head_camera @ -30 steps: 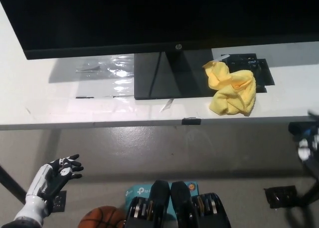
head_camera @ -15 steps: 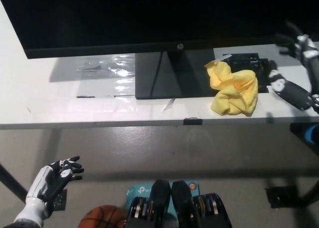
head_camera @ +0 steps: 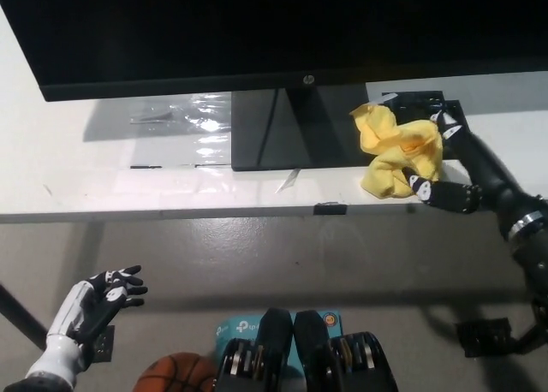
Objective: The robot uses its right hand to pick up the cloth kept in the middle of the desk and use it to wipe the monitor in the middle of the desk by swiping its screen twice
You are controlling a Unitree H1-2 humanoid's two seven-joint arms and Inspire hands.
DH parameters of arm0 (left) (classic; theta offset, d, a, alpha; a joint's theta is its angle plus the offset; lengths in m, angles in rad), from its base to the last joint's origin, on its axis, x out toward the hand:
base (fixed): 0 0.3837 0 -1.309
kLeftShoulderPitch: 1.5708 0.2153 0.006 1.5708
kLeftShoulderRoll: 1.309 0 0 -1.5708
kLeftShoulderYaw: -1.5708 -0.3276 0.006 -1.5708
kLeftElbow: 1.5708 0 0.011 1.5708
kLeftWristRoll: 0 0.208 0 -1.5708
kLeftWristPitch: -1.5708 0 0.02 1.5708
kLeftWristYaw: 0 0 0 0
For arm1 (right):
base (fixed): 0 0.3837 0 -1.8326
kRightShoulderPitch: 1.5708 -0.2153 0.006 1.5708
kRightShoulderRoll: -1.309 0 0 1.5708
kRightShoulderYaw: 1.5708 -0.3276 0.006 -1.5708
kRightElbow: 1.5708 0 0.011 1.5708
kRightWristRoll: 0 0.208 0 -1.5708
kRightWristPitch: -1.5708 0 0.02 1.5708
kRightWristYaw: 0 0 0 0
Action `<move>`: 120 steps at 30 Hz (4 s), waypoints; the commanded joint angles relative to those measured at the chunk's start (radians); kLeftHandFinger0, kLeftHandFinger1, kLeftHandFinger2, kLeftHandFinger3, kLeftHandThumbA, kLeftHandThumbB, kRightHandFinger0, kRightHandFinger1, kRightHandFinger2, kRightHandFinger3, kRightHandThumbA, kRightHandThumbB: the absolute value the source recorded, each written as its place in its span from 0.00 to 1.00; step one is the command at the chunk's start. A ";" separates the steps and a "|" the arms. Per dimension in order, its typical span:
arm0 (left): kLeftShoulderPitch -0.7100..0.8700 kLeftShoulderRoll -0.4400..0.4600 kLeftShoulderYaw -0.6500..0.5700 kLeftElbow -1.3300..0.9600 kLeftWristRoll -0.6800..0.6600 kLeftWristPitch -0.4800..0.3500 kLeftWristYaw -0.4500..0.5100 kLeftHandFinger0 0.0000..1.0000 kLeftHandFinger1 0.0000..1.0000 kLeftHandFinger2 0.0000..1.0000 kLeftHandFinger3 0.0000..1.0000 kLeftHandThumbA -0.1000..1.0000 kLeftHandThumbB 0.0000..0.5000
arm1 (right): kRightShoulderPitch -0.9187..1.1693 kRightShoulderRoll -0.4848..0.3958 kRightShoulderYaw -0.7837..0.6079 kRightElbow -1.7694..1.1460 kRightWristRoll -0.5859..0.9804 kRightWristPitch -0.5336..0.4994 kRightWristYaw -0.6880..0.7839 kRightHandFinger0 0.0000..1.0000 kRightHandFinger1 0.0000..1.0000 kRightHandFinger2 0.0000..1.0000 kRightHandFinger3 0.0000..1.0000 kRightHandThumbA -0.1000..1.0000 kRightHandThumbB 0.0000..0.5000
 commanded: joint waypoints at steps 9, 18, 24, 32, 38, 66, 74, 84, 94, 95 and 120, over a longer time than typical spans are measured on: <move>-0.013 0.020 -0.005 -0.010 -0.006 -0.011 -0.027 0.73 0.69 0.84 1.00 0.33 0.01 | -0.123 0.007 0.048 0.208 -0.090 0.020 0.017 1.00 1.00 1.00 1.00 0.61 0.69; -0.019 0.020 -0.006 -0.005 -0.004 -0.003 -0.023 0.75 0.68 0.85 1.00 0.35 0.04 | -0.219 0.027 0.044 0.355 -0.106 -0.009 0.001 1.00 1.00 1.00 1.00 0.63 0.66; -0.023 0.024 -0.008 -0.014 -0.002 0.003 -0.023 0.76 0.69 0.86 1.00 0.35 0.04 | -0.255 0.043 0.050 0.410 -0.112 -0.027 -0.008 1.00 1.00 1.00 1.00 0.63 0.66; -0.036 0.025 -0.008 -0.014 -0.004 0.009 -0.023 0.77 0.69 0.86 1.00 0.36 0.02 | -0.246 0.062 0.075 0.435 -0.122 -0.025 -0.005 1.00 1.00 1.00 1.00 0.57 0.62; -0.041 0.030 -0.010 -0.012 -0.001 -0.006 -0.029 0.76 0.69 0.86 1.00 0.35 0.01 | -0.241 0.039 0.129 0.471 -0.146 -0.076 0.026 1.00 1.00 1.00 1.00 0.33 0.16; -0.026 0.025 -0.014 -0.006 0.000 -0.011 -0.043 0.77 0.71 0.88 1.00 0.40 0.02 | -0.108 0.139 0.016 0.514 -0.205 -0.333 -0.405 0.00 0.10 0.35 0.10 0.00 0.00; -0.022 0.025 -0.014 -0.003 -0.008 -0.009 -0.048 0.76 0.71 0.88 1.00 0.40 0.04 | -0.052 0.221 -0.123 0.513 -0.128 -0.412 -0.483 0.00 0.09 0.42 0.16 0.00 0.00; -0.007 0.021 -0.015 0.001 -0.011 -0.022 -0.053 0.75 0.72 0.88 1.00 0.37 0.01 | -0.026 0.384 -0.387 0.380 0.143 -0.469 -0.502 0.00 0.01 0.36 0.43 0.00 0.43; 0.001 0.018 -0.012 0.002 -0.011 -0.018 -0.049 0.74 0.72 0.87 1.00 0.36 0.00 | -0.089 0.478 -0.599 0.199 0.456 -0.361 -0.456 0.00 0.00 0.28 0.41 0.00 0.29; 0.000 0.020 -0.012 0.000 -0.008 -0.016 -0.047 0.75 0.72 0.87 1.00 0.37 0.01 | -0.105 0.484 -0.614 0.193 0.479 -0.357 -0.464 0.00 0.00 0.26 0.37 0.00 0.32; 0.010 0.030 -0.011 -0.011 -0.011 -0.017 -0.057 0.73 0.72 0.88 1.00 0.39 0.02 | -0.542 0.436 -0.659 0.205 0.486 -0.387 -0.614 0.00 0.00 0.15 0.06 0.00 0.43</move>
